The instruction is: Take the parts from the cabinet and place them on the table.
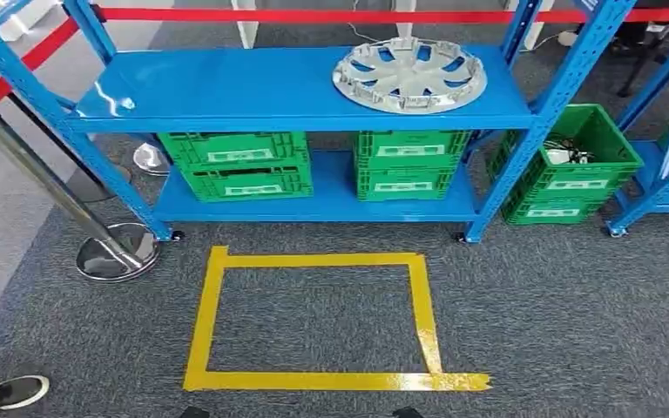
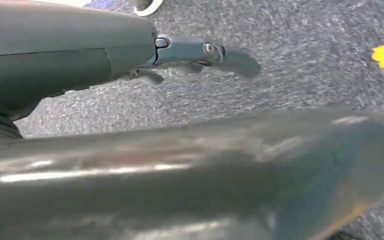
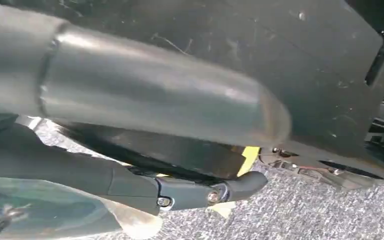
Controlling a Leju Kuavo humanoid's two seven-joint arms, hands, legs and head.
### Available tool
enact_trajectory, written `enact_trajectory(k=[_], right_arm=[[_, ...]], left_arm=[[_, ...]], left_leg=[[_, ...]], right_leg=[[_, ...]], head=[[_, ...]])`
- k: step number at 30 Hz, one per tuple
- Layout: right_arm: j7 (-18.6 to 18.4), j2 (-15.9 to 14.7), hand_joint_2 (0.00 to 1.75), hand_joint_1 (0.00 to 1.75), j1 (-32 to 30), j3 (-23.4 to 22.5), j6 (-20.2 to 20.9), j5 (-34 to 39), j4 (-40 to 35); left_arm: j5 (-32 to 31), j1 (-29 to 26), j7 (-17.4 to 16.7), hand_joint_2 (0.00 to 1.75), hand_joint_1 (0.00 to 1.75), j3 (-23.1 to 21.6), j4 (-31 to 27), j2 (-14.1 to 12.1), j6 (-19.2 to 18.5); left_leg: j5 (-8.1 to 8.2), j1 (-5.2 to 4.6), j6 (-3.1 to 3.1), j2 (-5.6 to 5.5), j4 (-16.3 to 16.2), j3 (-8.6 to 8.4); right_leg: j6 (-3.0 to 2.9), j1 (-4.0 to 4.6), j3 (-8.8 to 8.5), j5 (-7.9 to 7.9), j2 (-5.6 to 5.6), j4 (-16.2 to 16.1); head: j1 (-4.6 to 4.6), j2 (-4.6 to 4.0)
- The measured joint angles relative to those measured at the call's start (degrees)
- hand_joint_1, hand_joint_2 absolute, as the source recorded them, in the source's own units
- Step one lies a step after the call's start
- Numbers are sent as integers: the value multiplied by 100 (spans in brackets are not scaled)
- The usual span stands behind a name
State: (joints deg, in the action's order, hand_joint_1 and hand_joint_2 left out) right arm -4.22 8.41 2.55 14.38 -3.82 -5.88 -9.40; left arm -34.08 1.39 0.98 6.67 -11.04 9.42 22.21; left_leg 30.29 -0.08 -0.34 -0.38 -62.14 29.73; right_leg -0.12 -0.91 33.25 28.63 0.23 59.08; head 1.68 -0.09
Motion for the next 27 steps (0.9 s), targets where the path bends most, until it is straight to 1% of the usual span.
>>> enact_trajectory(k=[1, 2, 3, 4, 5, 6, 7, 8, 9, 10, 11, 12, 13, 14, 15, 16, 17, 18, 19, 20, 21, 22, 23, 24, 25, 26, 27], right_arm=[[-13, 0, 0, 0, 2, 0, -2, -2, 0], [-15, 0, 0, 0, -2, 0, 0, -2, 0], [-15, 0, 0, 0, -11, 0, 0, -2, 0], [-15, 0, 0, 0, -17, 0, 0, -2, 0], [-15, 0, 0, 0, -23, 0, 0, -2, 0], [-17, 0, 0, 0, -31, 0, 0, -2, 0], [-17, 0, 0, 0, -33, 0, 0, -2, 0], [-17, 0, 0, 0, -34, 0, 0, -4, 0], [-20, 0, 0, 0, -40, 0, -2, -7, 0], [-26, 0, 0, 0, -38, -2, -2, -7, 2], [-28, 0, 0, 0, -38, -2, -4, -4, 2], [-39, 0, 0, 0, -43, -4, -15, -2, 4], [-48, 0, 0, 0, -41, -4, -22, 0, 4], [-72, 0, 175, 0, -29, -9, -35, 0, 2], [-98, -2, 175, 0, -28, -11, -52, 2, 2], [-120, -2, 175, 0, -20, -11, -66, 9, 2], [-131, -2, 175, 0, -9, -13, -68, 18, 2], [-149, -2, 175, 0, 0, -13, -70, 24, 2], [-166, -4, 175, 0, -3, -17, -68, 28, 2], [-197, -11, 175, 0, 8, -22, -68, 26, 2], [-265, -15, 175, 0, 25, -26, -66, 24, 2], [-373, -22, 175, 0, 41, -28, -66, 17, 2], [-446, -26, 175, 0, 46, -31, -66, 7, 2], [-481, -31, 175, 0, 44, -28, -72, 0, 2], [-496, -26, 175, 0, 44, -28, -85, -2, 2], [-501, -26, 175, 0, 37, -28, -92, -2, 2], [-498, -22, 175, 0, 29, -28, -107, -4, 2]], left_arm=[[-2, 9, 7, 0, 0, 0, 0, 2, 4], [-2, 9, 7, 0, 0, 0, 0, 0, 4], [-2, -1, 7, 0, 0, 0, 0, 0, 2], [0, -13, 7, 0, 0, 0, 0, 0, 2], [0, -21, 7, 0, 0, 0, 0, 0, 2], [-2, -20, 6, 0, 0, 2, 0, 0, 2], [-6, -16, 9, 0, 0, 2, 0, 0, 4], [-11, -15, 24, 0, 0, 2, 0, 0, 2], [-13, -17, 26, 0, 0, 2, 2, 0, 4], [-22, -26, 24, 0, 0, 2, 4, -4, 13], [-33, -18, 22, 0, 0, 2, 4, -4, 31], [-54, -23, 11, 0, 0, 0, 4, 0, 37], [-68, -37, -2, 0, 0, 2, 4, -4, 48], [-77, -32, -18, 175, 0, 2, 4, -7, 61], [-94, -26, -26, 175, 0, 2, 4, -2, 66], [-112, -10, -26, 175, 0, 2, 4, 0, 81], [-111, 6, -26, 175, 0, 2, 4, 2, 85], [-109, 13, -26, 175, 0, 2, 4, 11, 85], [-107, 12, -26, 175, 0, 2, 4, 13, 85], [-105, 10, -26, 175, 0, 2, 4, 11, 85], [-107, 0, -35, 175, 0, 2, 4, 11, 74], [-109, -1, -90, 175, 0, 2, 4, 13, 52], [-118, -1, -129, 175, 0, 2, 4, 17, 35], [-129, 0, -162, 175, 0, 2, 4, 17, 24], [-142, 1, -201, 175, 0, 2, 4, 2, 24], [-146, 7, -219, 175, 0, 0, 4, 4, 24], [-153, 3, -221, 175, 0, 2, 4, 4, 26]], left_leg=[[24, 9, -35, 4, -354, 211], [154, 26, -64, 4, -723, 458], [398, 38, -84, 4, -1098, 722], [587, 40, -93, 4, -1336, 915], [630, 40, -92, 4, -1400, 1037], [513, 40, -81, 5, -1259, 1048], [264, 40, -66, 4, -950, 980], [-128, 34, -33, 4, -459, 843], [-528, 26, 11, 5, -12, 731], [-477, -9, 31, 2, 37, 734], [-384, -33, 75, 14, 188, 716], [-509, -35, 84, 12, 144, 698], [-474, -41, 101, 4, 166, 685], [-471, -29, 121, 5, 206, 662], [-491, 23, 150, 6, 300, 583], [-470, 22, 185, 7, 333, 551], [-458, 22, 214, 9, 333, 547], [-435, 16, 241, 13, 331, 541], [-414, 10, 253, 16, 330, 532], [-395, 11, 271, 18, 327, 517], [-369, 13, 277, 17, 323, 485], [-340, 21, 277, 10, 318, 449], [-302, 40, 258, -7, 291, 411], [-249, 50, 225, -22, 235, 391], [-210, 22, 182, -33, 191, 393], [-137, -2, 172, -44, 103, 407], [-187, -11, 161, -42, 138, 403]], right_leg=[[-34, -1, -57, 40, -12, -13], [-51, 0, -105, 80, -17, -16], [-59, 2, -157, 137, -15, -16], [-65, 3, -210, 183, -7, -16], [-62, 3, -272, 231, 7, -16], [-59, 4, -348, 262, 11, -15], [-55, 4, -423, 314, 16, -15], [-34, 7, -508, 374, 21, -16], [-14, 8, -552, 426, 19, -23], [11, 18, -634, 460, 25, -10], [51, 27, -578, 487, 20, -26], [84, 28, -524, 513, 16, -47], [109, 28, -560, 534, 19, -85], [137, 38, -605, 541, 17, -127], [165, 25, -642, 608, 10, -100], [178, 41, -541, 723, 10, 106], [192, 39, -320, 914, 11, 490], [204, 35, -30, 1120, 9, 970], [217, 35, 232, 1253, 12, 1378], [247, 32, 421, 1254, 9, 1624], [294, 16, 451, 1082, 6, 1557], [341, -15, 351, 783, 3, 1238], [397, -54, 150, 436, -3, 732], [459, -104, -48, 153, -18, 231], [514, -88, -107, 290, -1, 119], [344, -96, -162, 208, 36, 48], [278, -83, -187, 242, 43, 59]], head=[[-46, 0], [-24, 0], [-33, 0], [-39, 0], [-37, 0], [-44, 0], [-39, 0], [-39, 0], [-46, 0], [-31, 0], [-55, 0], [-59, 0], [-52, 0], [-59, 0], [-52, 0], [-39, 0], [-31, 0], [-39, 0], [-42, 0], [-39, 0], [-42, 0], [-40, 0], [-42, 0], [-39, 0], [-31, 0], [-15, 0], [-40, 0]])
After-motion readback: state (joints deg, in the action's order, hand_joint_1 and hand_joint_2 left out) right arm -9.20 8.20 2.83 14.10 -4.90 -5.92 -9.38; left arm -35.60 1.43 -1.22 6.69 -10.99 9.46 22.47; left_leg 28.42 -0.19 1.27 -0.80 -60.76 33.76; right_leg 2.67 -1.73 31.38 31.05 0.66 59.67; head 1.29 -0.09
